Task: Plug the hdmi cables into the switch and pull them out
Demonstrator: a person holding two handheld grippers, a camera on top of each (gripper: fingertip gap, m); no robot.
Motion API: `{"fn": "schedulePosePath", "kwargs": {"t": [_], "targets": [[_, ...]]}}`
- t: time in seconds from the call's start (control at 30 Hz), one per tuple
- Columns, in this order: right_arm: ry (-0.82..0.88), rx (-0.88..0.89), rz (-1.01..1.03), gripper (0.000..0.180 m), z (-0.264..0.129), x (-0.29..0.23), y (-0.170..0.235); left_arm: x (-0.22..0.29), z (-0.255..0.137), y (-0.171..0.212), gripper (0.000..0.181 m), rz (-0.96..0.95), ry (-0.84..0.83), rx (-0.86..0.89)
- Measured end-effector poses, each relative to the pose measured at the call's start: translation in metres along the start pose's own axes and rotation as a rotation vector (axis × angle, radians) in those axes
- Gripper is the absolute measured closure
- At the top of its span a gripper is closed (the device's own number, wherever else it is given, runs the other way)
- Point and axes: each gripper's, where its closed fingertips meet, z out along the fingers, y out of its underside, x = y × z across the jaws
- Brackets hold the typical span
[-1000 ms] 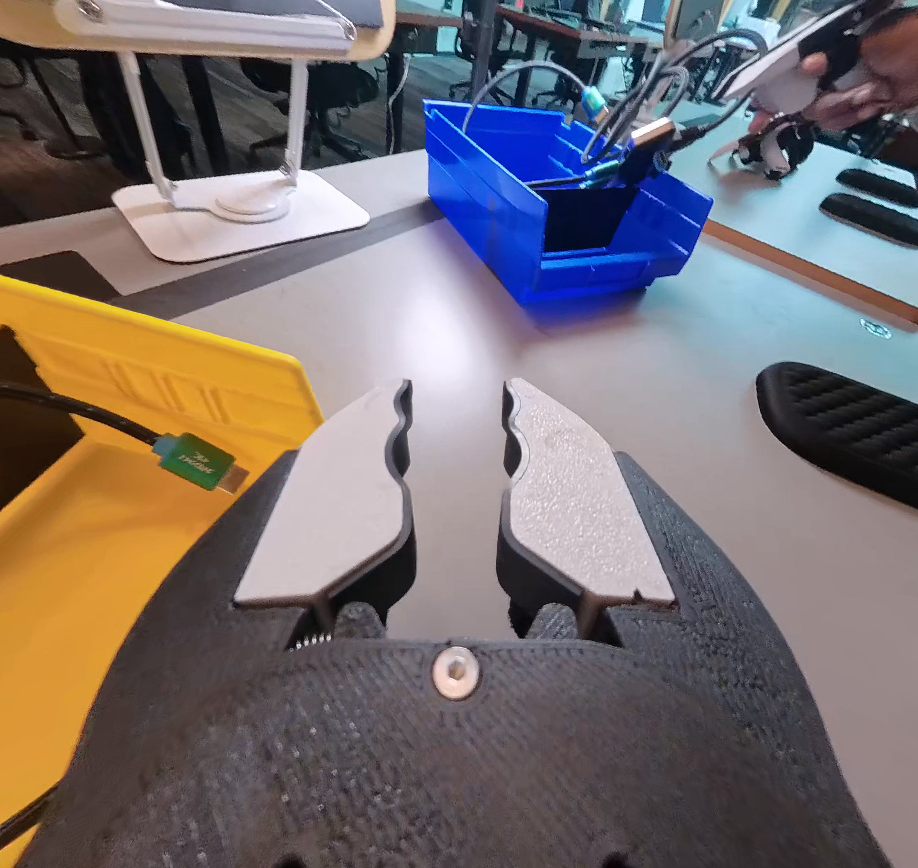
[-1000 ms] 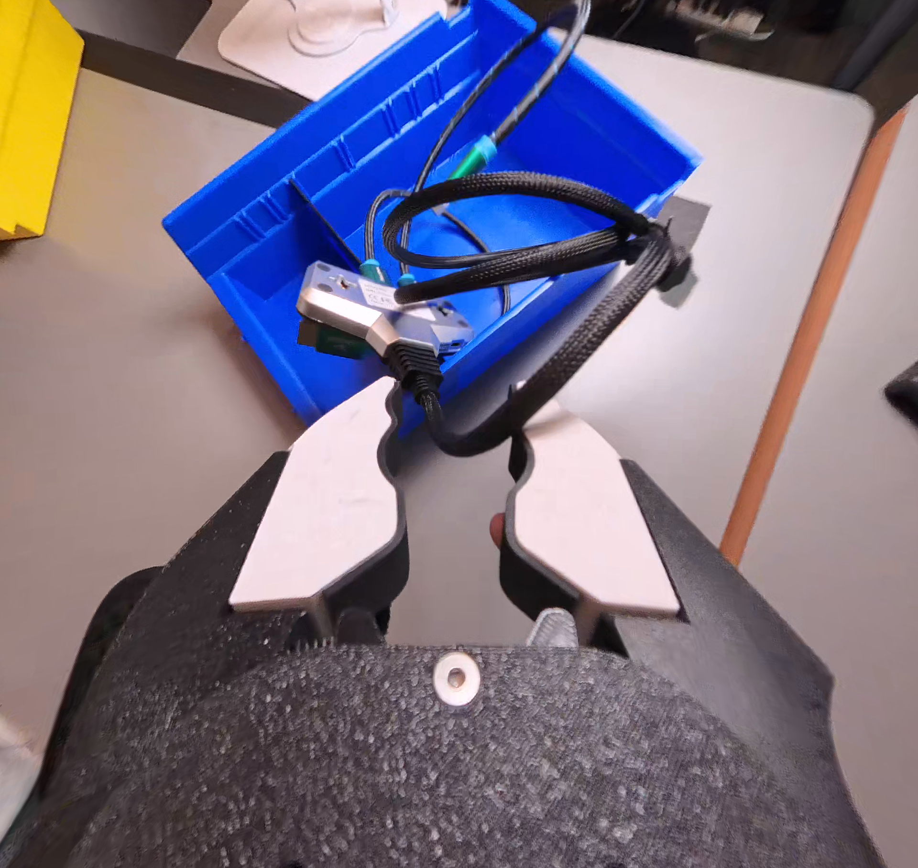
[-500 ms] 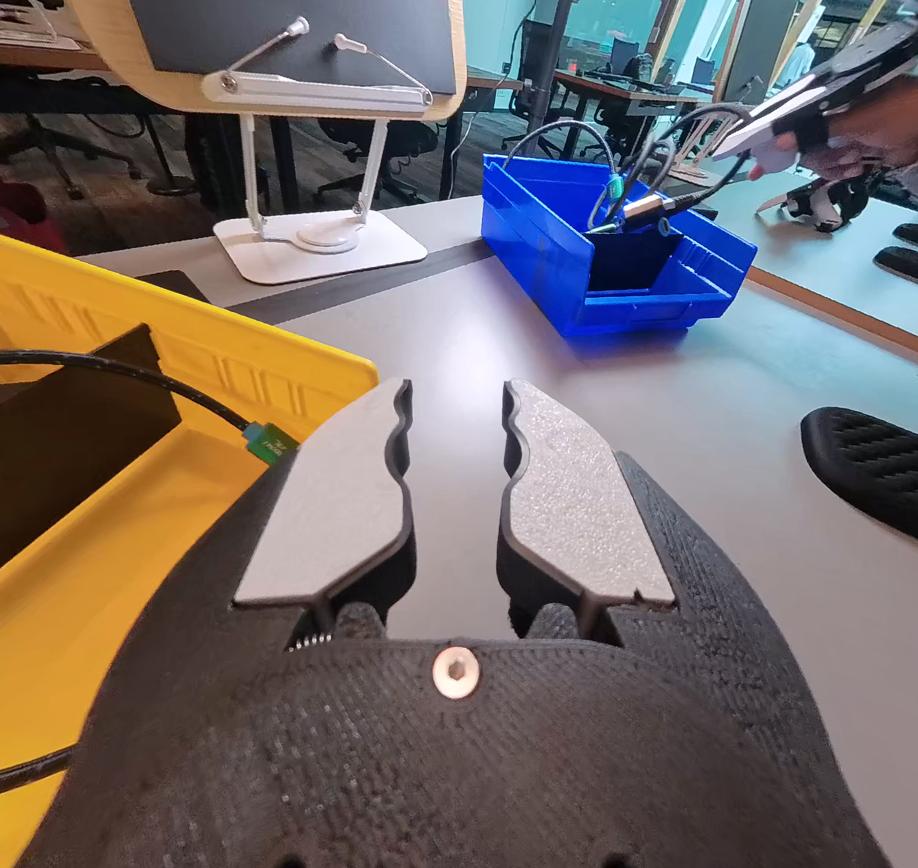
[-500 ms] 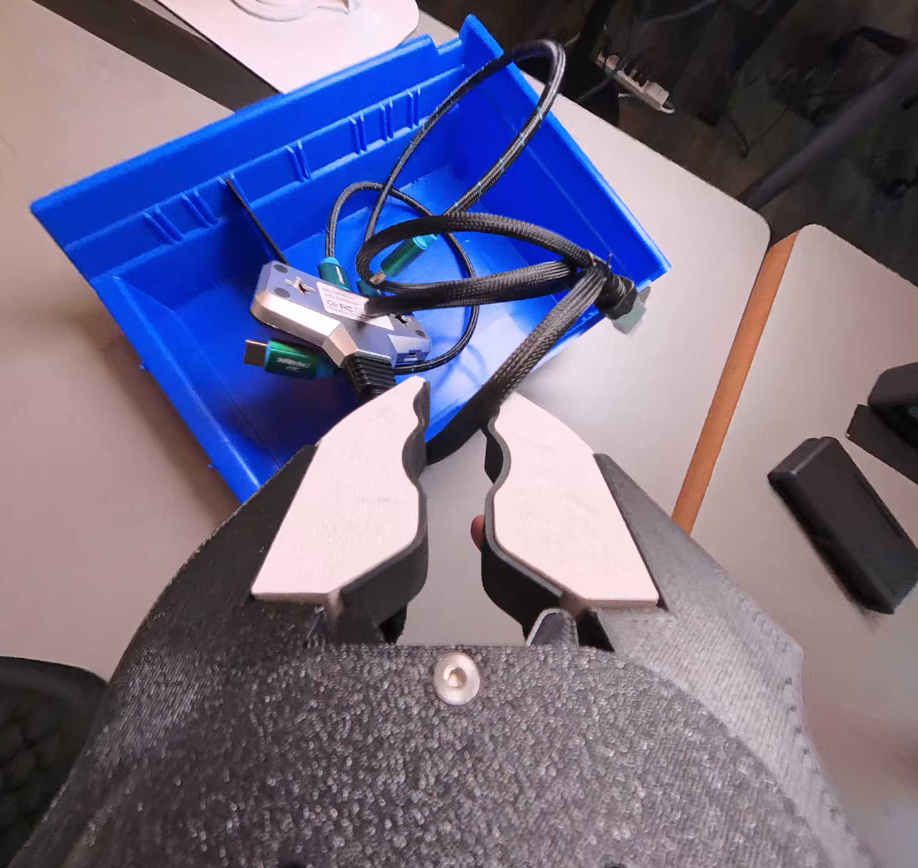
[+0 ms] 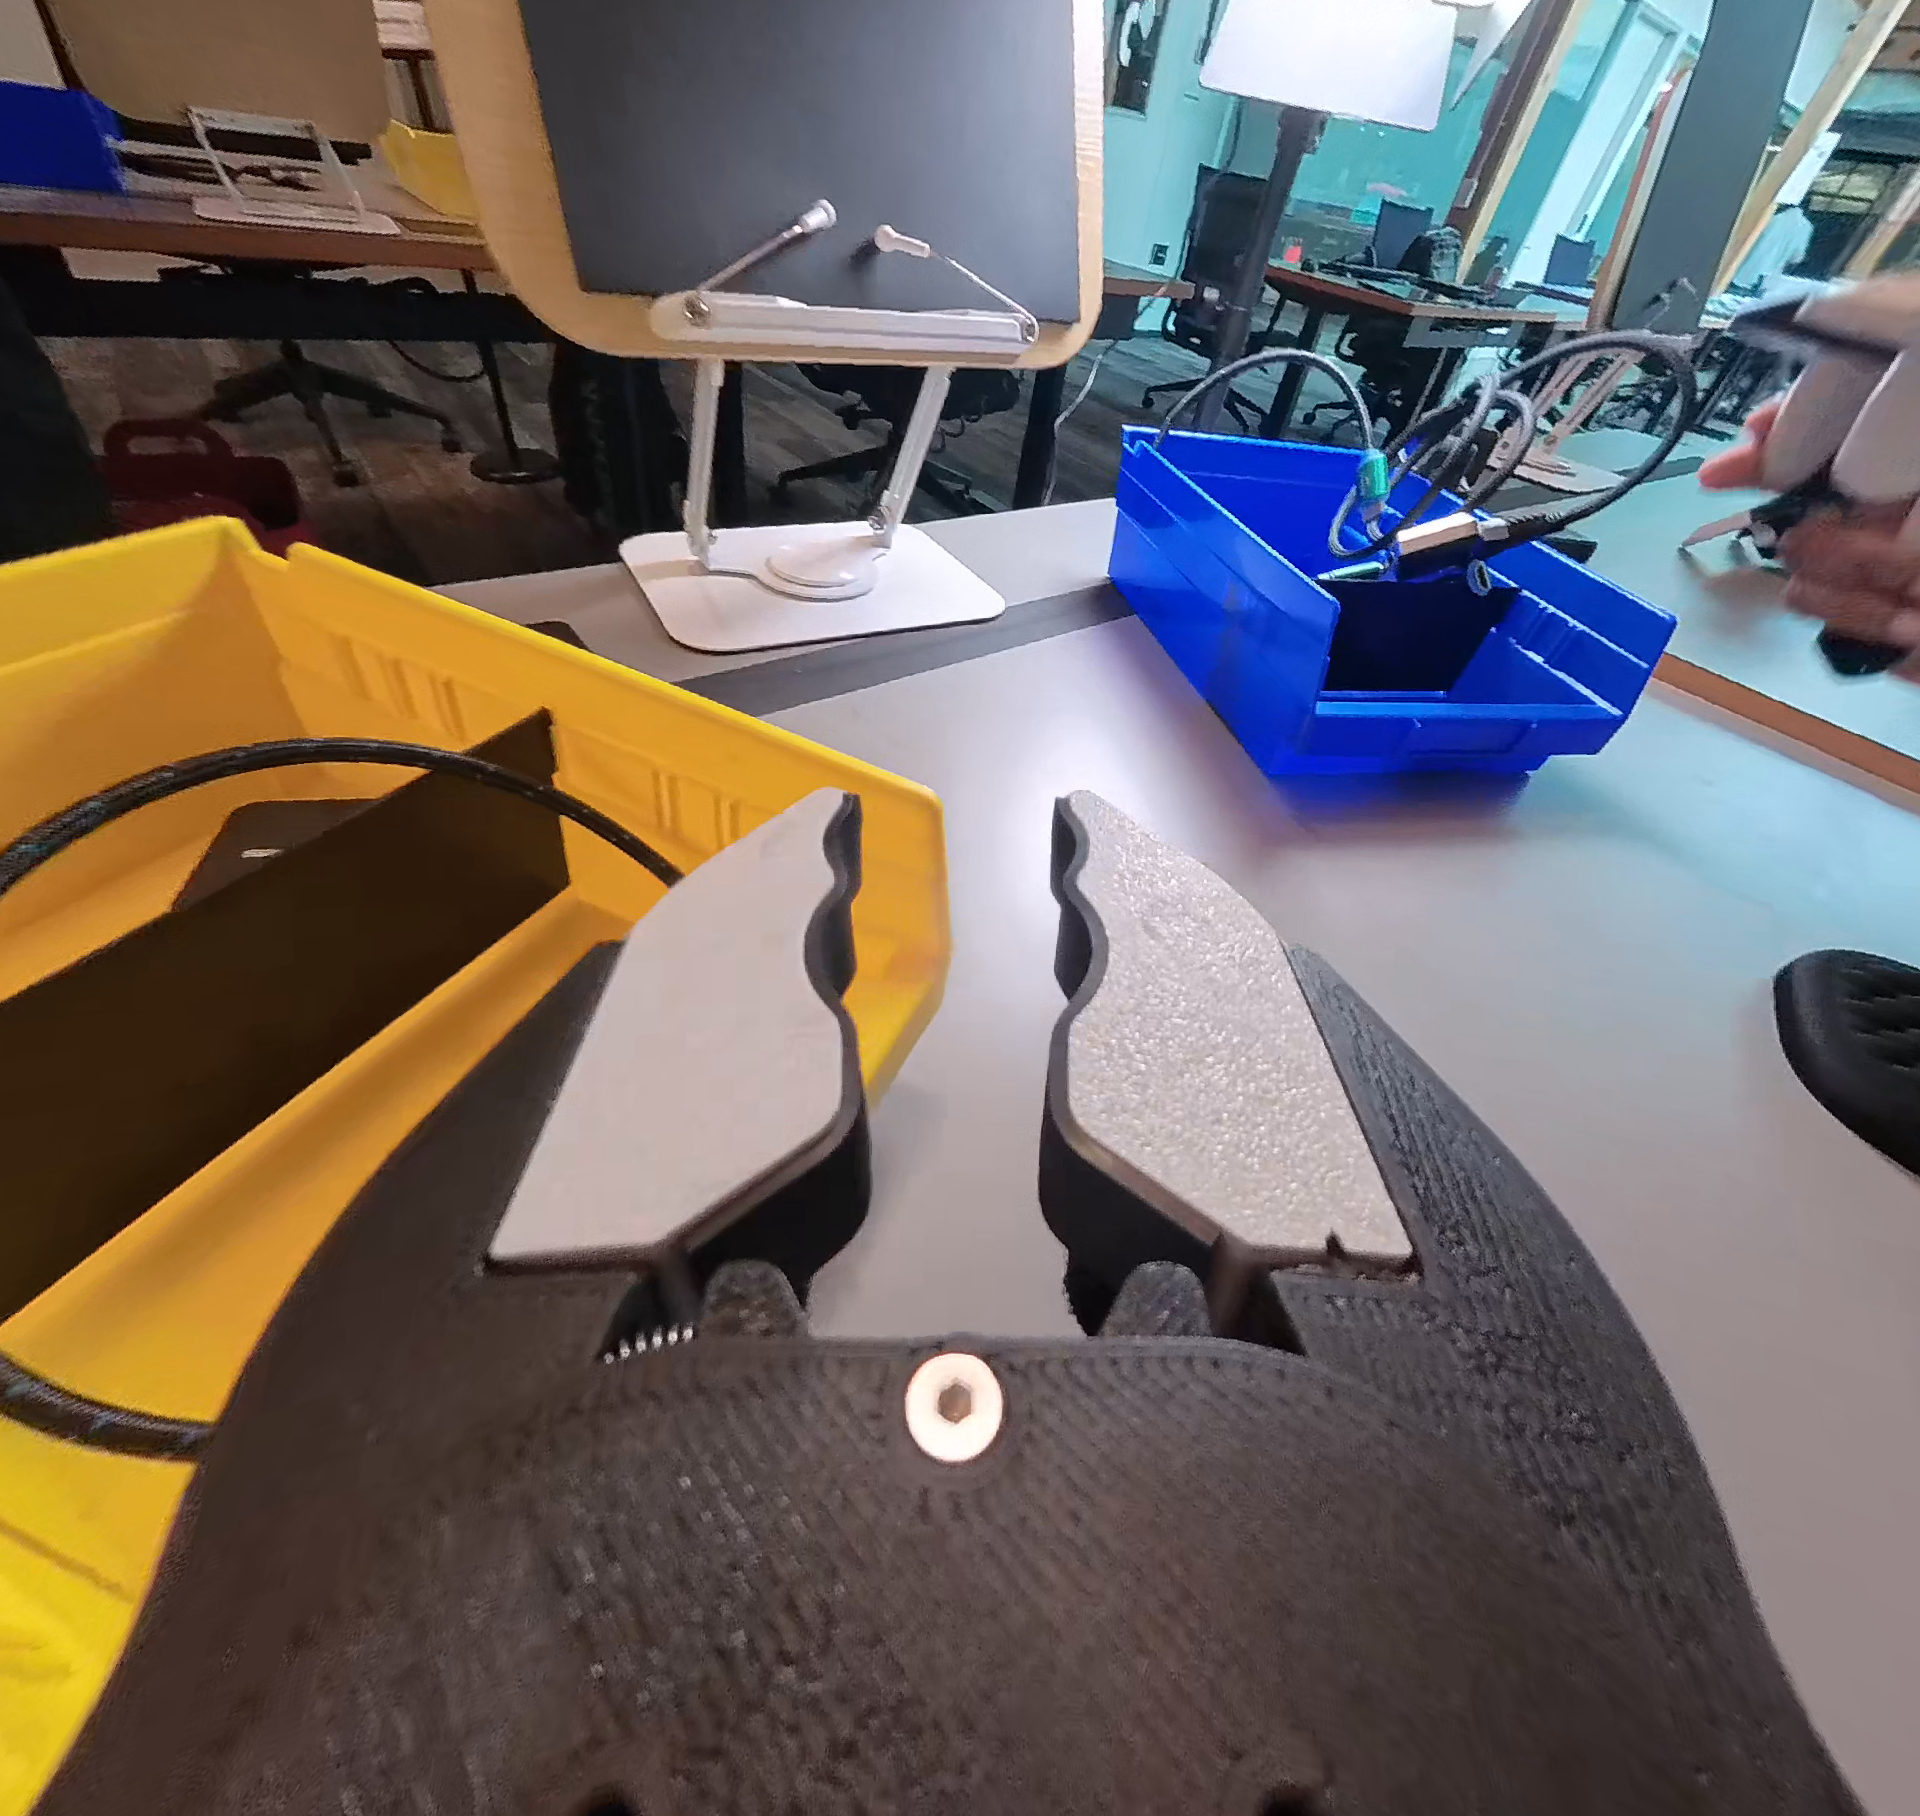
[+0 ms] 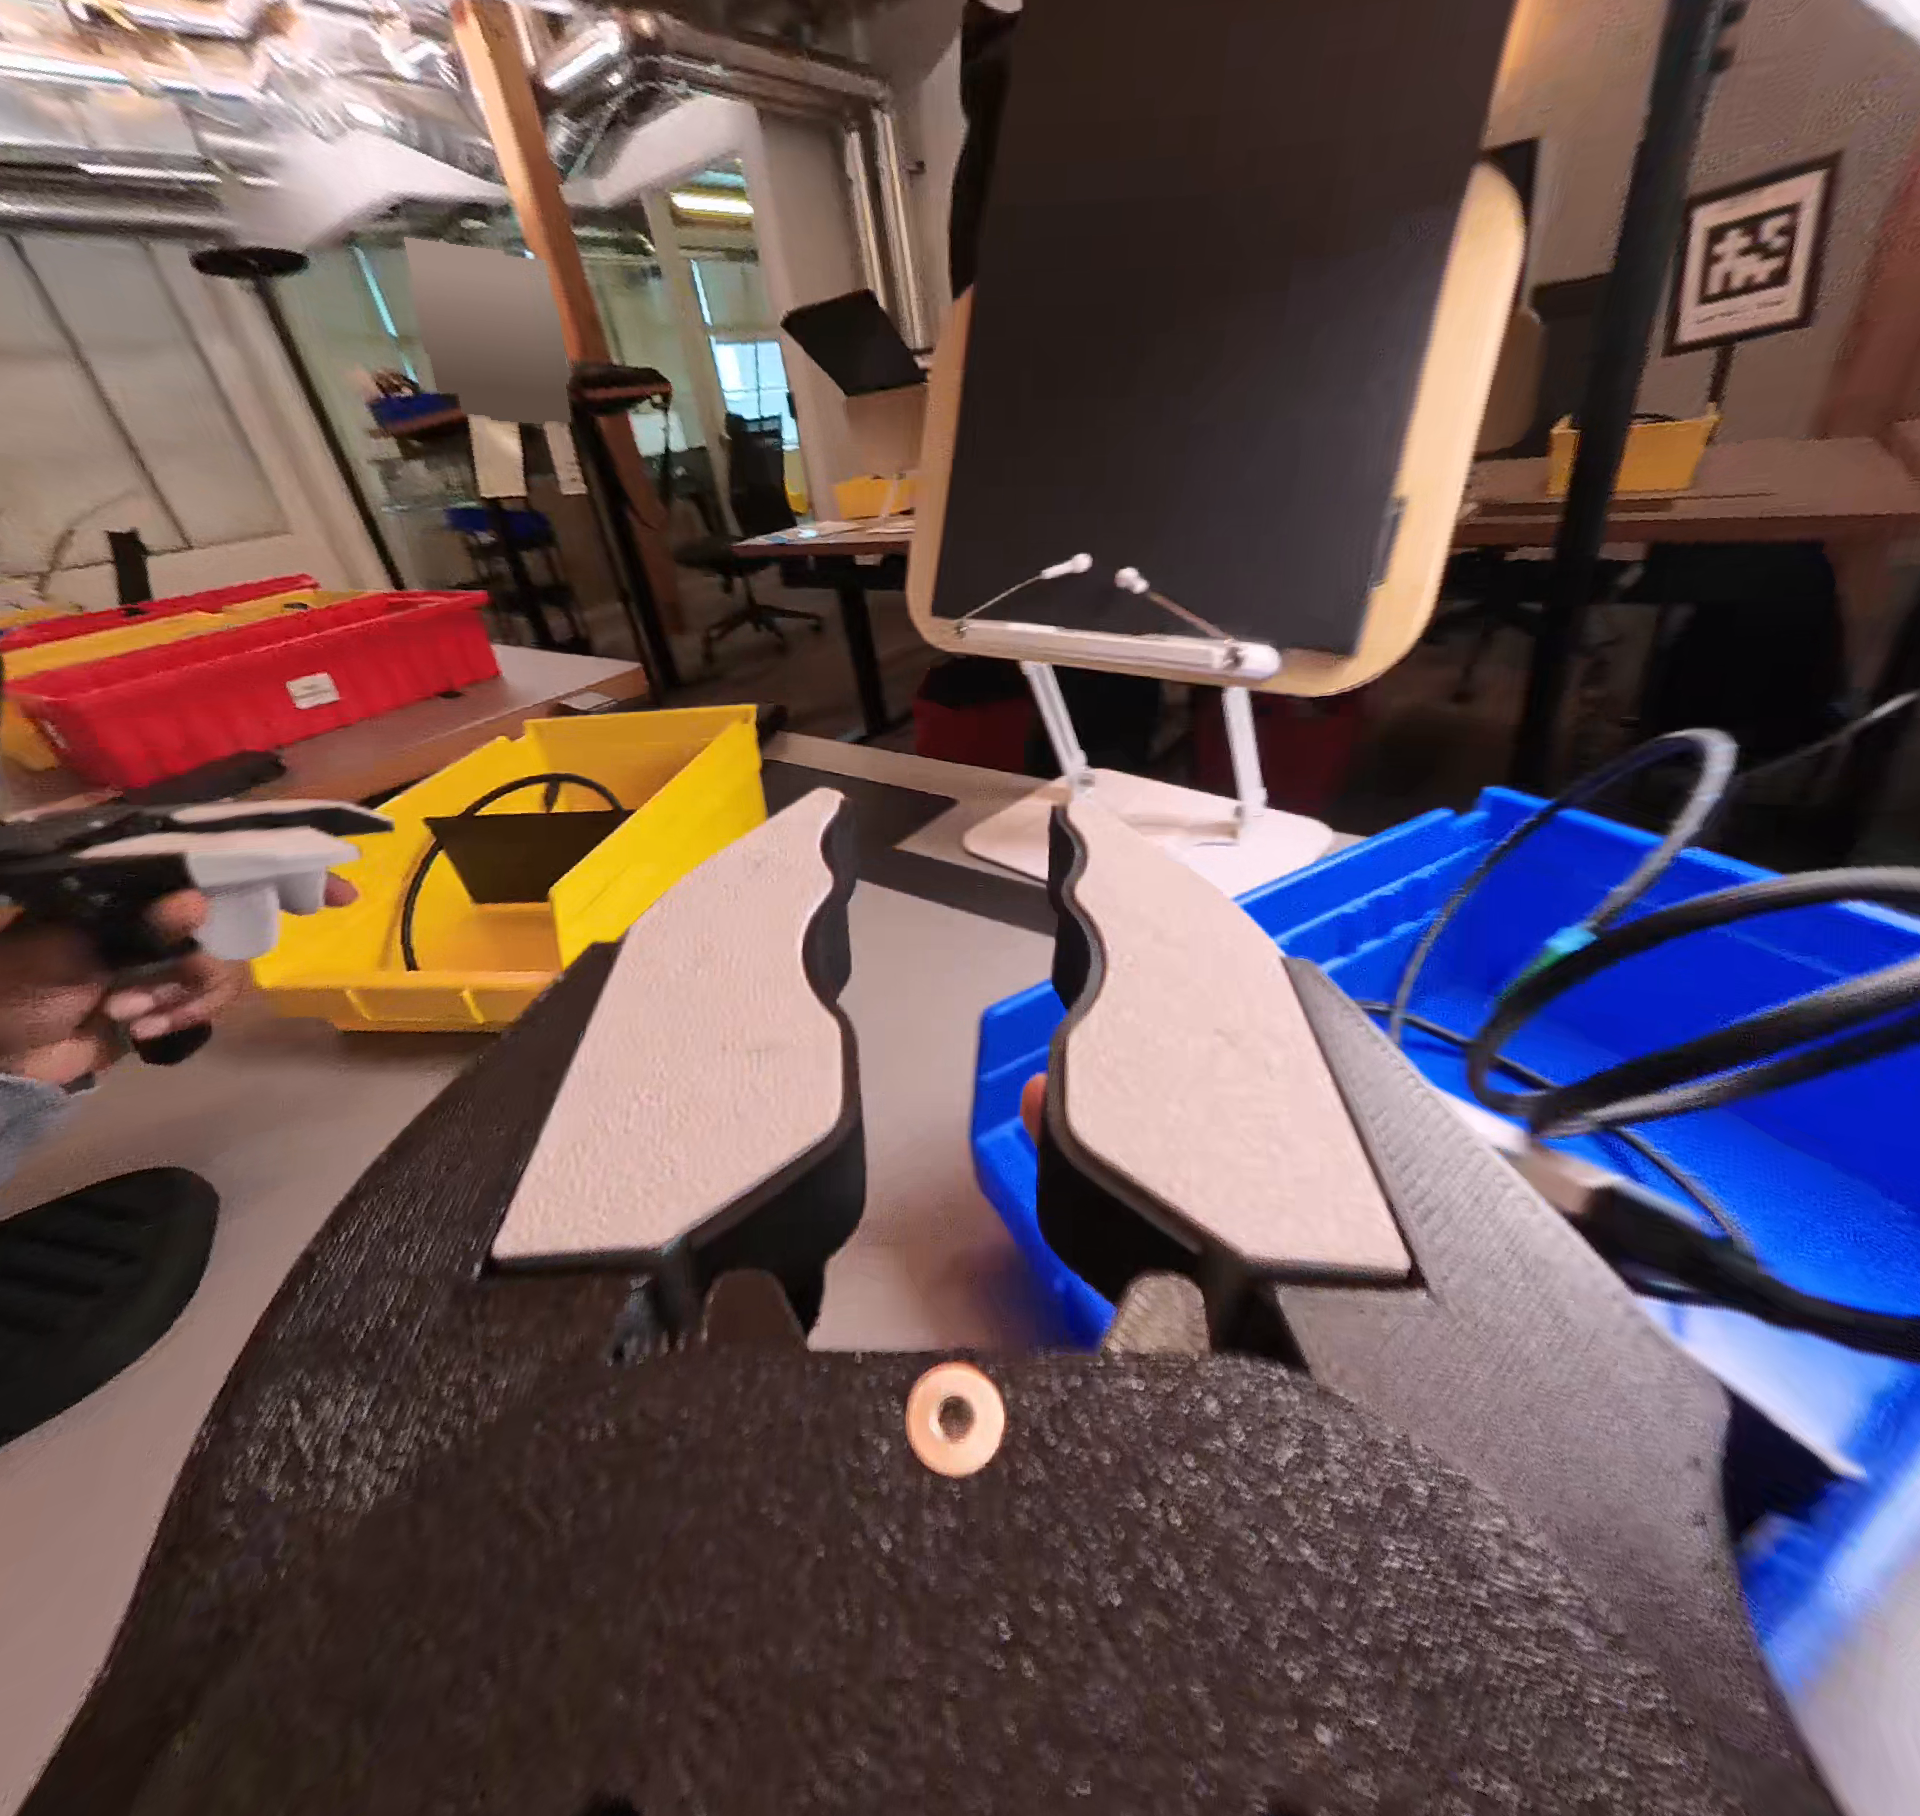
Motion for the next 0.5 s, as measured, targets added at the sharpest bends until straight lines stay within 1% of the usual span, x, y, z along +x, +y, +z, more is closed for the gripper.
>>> {"fn": "schedulePosePath", "kwargs": {"t": [0.13,0.27,0.3,0.37,0.43,0.5], "targets": [[-0.043,0.0,0.041,0.143,0.024,-0.015,0.056,-0.02,-0.015,-0.014,0.146,0.01,-0.066,0.023],[-0.07,-0.055,-0.022,0.143,0.032,-0.021,0.087,-0.053,-0.031,-0.034,0.146,0.088,-0.159,-0.035],[-0.078,-0.063,-0.041,0.144,0.033,-0.023,0.092,-0.063,-0.031,-0.04,0.146,0.111,-0.171,-0.075],[-0.098,-0.077,-0.048,0.144,0.033,-0.026,0.101,-0.085,-0.027,-0.045,0.143,0.153,-0.177,-0.209],[-0.117,-0.093,-0.058,0.145,0.034,-0.031,0.109,-0.114,-0.018,-0.051,0.145,0.211,-0.201,-0.331],[-0.13,-0.11,-0.087,0.146,0.033,-0.035,0.116,-0.143,-0.007,-0.053,0.145,0.222,-0.218,-0.455]]}}
